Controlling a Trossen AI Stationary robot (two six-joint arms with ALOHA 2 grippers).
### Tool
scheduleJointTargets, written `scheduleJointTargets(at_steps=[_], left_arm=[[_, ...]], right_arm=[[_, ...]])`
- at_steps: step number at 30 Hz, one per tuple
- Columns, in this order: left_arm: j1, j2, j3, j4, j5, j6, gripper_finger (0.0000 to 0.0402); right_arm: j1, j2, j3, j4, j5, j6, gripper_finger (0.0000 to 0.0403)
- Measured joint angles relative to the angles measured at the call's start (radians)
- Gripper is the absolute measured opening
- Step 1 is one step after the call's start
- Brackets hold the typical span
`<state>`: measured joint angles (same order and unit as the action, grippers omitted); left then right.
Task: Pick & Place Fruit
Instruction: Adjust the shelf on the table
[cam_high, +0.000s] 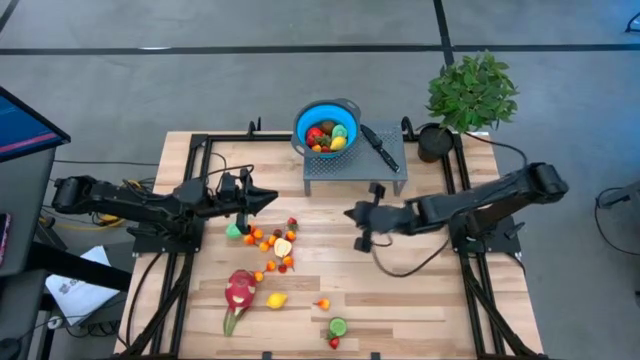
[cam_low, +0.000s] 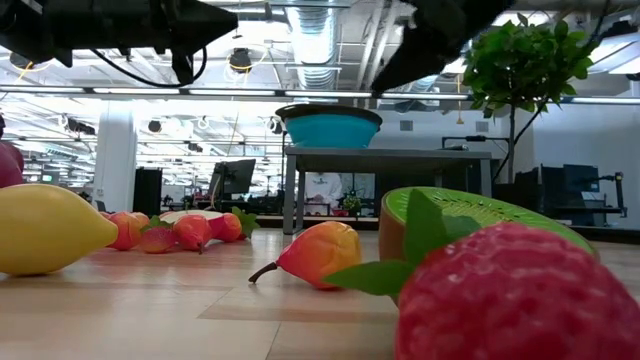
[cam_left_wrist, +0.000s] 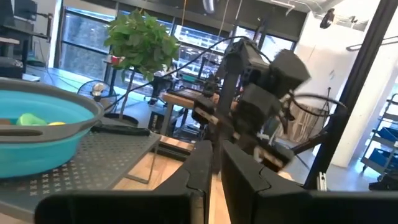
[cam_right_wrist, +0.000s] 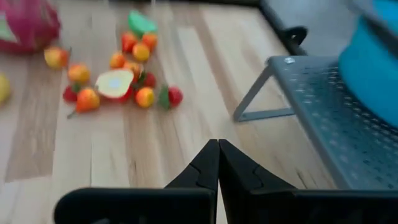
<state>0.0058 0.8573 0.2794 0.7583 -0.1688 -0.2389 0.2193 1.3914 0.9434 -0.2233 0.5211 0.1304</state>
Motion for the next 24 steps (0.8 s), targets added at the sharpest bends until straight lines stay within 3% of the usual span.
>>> scheduleJointTargets(at_steps=[6, 13, 24], left_arm=[[0.071, 0.024, 0.000, -0.005, -0.144, 0.022, 0.0026], [0.245, 0.097, 0.001, 0.008, -0.294, 0.020, 0.0016], [0.474, 0.390, 0.206, 0.014, -0.181, 0.009, 0.0001]], right_arm=[[0.017, -0.207, -0.222, 0.210, 0.000, 0.002, 0.0000], [0.064, -0.421, -0.366, 0.259, 0.001, 0.028, 0.0000], [0.196, -0.572, -0.387, 0.263, 0.004, 0.004, 0.0000]])
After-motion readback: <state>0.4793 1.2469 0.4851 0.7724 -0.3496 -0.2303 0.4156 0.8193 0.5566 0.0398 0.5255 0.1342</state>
